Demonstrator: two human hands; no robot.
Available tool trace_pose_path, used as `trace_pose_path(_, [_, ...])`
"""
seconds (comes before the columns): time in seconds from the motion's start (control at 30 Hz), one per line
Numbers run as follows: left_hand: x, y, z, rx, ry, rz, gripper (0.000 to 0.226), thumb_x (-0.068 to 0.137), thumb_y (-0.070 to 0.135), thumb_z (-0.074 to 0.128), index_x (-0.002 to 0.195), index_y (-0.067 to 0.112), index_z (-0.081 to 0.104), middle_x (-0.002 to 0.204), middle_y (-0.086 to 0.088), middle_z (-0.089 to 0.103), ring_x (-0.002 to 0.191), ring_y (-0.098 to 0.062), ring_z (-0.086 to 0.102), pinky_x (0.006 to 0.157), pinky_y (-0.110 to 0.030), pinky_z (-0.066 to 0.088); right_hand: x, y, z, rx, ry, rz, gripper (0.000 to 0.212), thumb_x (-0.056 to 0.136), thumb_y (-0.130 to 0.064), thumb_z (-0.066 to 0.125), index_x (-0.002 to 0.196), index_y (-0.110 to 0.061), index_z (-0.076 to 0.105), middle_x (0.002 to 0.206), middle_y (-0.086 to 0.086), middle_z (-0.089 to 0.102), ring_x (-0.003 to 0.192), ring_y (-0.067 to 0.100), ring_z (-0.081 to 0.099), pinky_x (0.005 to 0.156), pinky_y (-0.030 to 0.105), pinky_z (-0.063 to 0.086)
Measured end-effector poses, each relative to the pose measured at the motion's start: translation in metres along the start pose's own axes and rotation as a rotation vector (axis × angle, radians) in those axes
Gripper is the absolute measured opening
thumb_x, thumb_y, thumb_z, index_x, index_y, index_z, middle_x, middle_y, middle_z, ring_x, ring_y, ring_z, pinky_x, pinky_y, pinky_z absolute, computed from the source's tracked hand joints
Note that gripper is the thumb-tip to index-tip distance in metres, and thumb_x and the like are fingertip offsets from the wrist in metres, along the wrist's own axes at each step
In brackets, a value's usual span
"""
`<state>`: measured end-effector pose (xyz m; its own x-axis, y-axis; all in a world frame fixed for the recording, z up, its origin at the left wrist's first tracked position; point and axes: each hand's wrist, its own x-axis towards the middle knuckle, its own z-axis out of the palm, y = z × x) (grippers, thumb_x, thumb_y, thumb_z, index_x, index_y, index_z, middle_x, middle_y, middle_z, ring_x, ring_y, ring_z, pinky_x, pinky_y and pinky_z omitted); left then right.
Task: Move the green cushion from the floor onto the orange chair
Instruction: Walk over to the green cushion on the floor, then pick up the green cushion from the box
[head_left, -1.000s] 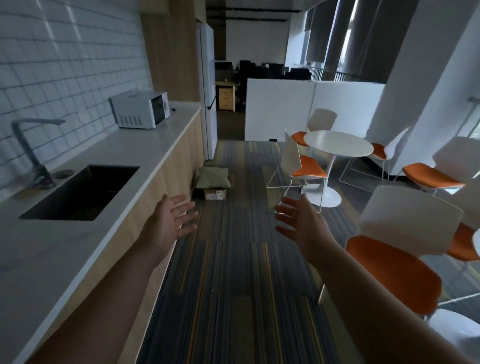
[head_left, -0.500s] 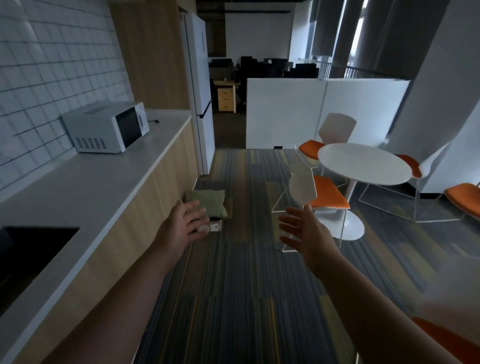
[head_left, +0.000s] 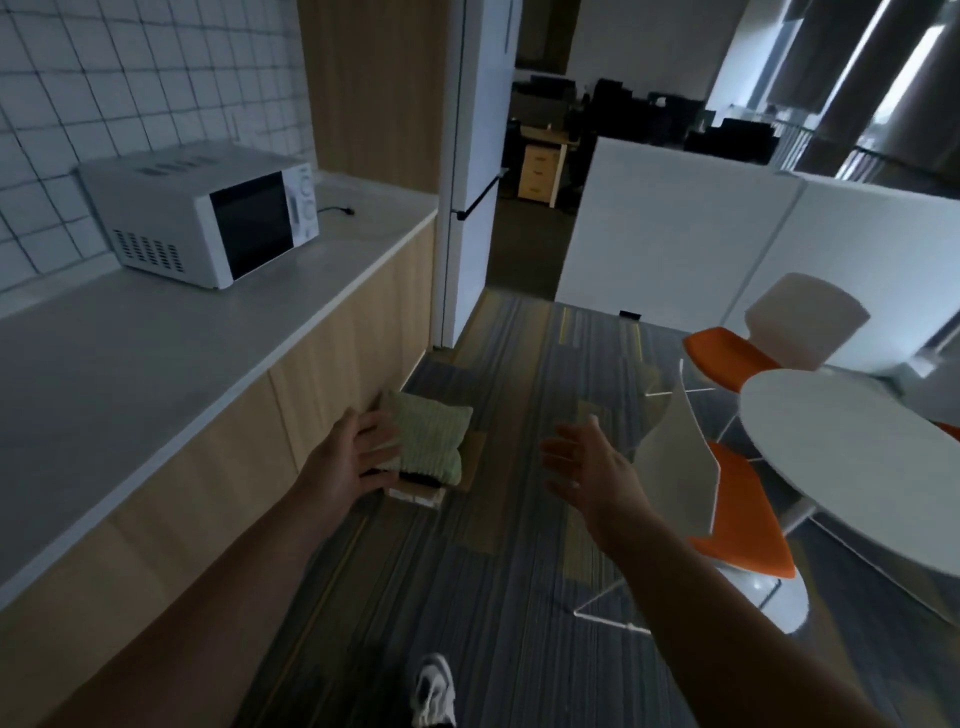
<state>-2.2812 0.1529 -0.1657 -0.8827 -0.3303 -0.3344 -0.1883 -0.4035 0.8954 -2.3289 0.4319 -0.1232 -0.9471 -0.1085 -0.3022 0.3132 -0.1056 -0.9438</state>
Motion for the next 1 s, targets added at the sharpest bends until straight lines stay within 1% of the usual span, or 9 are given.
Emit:
trace_pose_path(0.13, [0.128,-0.007,0.009,-0.008,0.058,-0.040,0.049,0.105,0.053,0.029,0.125,0.020,0.059,0.124,-0.007,0.067,0.117,-0.030,0.064,0.088,-0.044,0.054,0.153,-0.002,0.022,-0.038,-0.044,0.034,0.048,0.102,-0.046,0.039,0.116,-0.009,0.067,0.118,0.018,0.070,0.102,0.030,0.064,0.093,0.050,0.051])
trace_pose_path(0.23, [0.225,0.000,0.016,-0.030,0.111,-0.080,0.048,0.105,0.053,0.030,0.119,0.021,0.063,0.121,-0.005,0.067,0.116,-0.030,0.064,0.090,-0.045,0.054,0.268,-0.003,0.040,-0.095,-0.065,0.093,0.051,0.102,-0.046,0.038,0.119,-0.006,0.066,0.113,0.018,0.071,0.101,0.030,0.065,0.093,0.051,0.052])
trace_pose_path(0.33, [0.306,0.010,0.024,-0.055,0.166,-0.122,0.050,0.105,0.052,0.029,0.125,0.017,0.059,0.116,-0.004,0.067,0.112,-0.029,0.063,0.088,-0.043,0.054,0.359,-0.011,0.060,-0.153,-0.070,0.166,0.048,0.103,-0.044,0.039,0.114,-0.006,0.067,0.108,0.015,0.072,0.099,0.028,0.066,0.091,0.048,0.053])
trace_pose_path(0.47, [0.380,0.005,0.030,-0.127,0.224,-0.184,0.051,0.104,0.052,0.033,0.127,0.015,0.059,0.118,-0.005,0.068,0.107,-0.026,0.066,0.099,-0.051,0.050,0.451,-0.022,0.075,-0.231,-0.096,0.249,0.050,0.104,-0.043,0.038,0.118,-0.003,0.064,0.105,0.015,0.069,0.095,0.025,0.063,0.076,0.038,0.053])
trace_pose_path(0.53, [0.416,-0.006,0.031,-0.174,0.245,-0.204,0.052,0.100,0.057,0.040,0.125,0.015,0.059,0.124,-0.007,0.066,0.108,-0.024,0.067,0.094,-0.049,0.053,0.507,-0.021,0.080,-0.292,-0.132,0.283,0.048,0.104,-0.042,0.037,0.114,-0.005,0.066,0.098,0.013,0.068,0.087,0.023,0.063,0.069,0.035,0.051])
trace_pose_path(0.6, [0.448,-0.015,0.036,-0.192,0.272,-0.208,0.058,0.092,0.064,0.049,0.124,0.017,0.059,0.125,-0.007,0.066,0.108,-0.023,0.067,0.087,-0.045,0.056,0.565,-0.016,0.089,-0.331,-0.169,0.311,0.048,0.103,-0.045,0.037,0.106,-0.009,0.068,0.089,0.008,0.068,0.079,0.020,0.063,0.072,0.036,0.048])
trace_pose_path(0.73, [0.532,-0.042,0.049,-0.241,0.540,-0.253,0.044,0.102,0.042,0.045,0.128,0.010,0.060,0.119,-0.009,0.069,0.101,-0.027,0.067,0.075,-0.040,0.056,0.701,0.003,0.111,-0.388,-0.277,0.407,0.044,0.103,-0.047,0.036,0.096,-0.016,0.066,0.087,0.005,0.068,0.075,0.018,0.062,0.070,0.034,0.048])
trace_pose_path(0.9, [0.635,-0.089,0.069,-0.417,0.742,-0.297,0.049,0.103,0.051,0.038,0.122,0.012,0.062,0.121,-0.013,0.064,0.097,-0.029,0.063,0.095,-0.048,0.046,0.859,0.034,0.144,-0.601,-0.510,0.464,0.046,0.104,-0.046,0.033,0.117,-0.013,0.062,0.105,0.010,0.066,0.085,0.019,0.061,0.075,0.036,0.051])
trace_pose_path(1.0, [0.684,-0.119,0.081,-0.499,0.854,-0.343,0.062,0.101,0.056,0.040,0.140,0.010,0.054,0.134,-0.015,0.060,0.116,-0.033,0.060,0.104,-0.052,0.046,0.933,0.054,0.161,-0.775,-0.615,0.499,0.041,0.107,-0.040,0.029,0.117,-0.011,0.056,0.097,0.010,0.064,0.077,0.018,0.059,0.068,0.031,0.048])
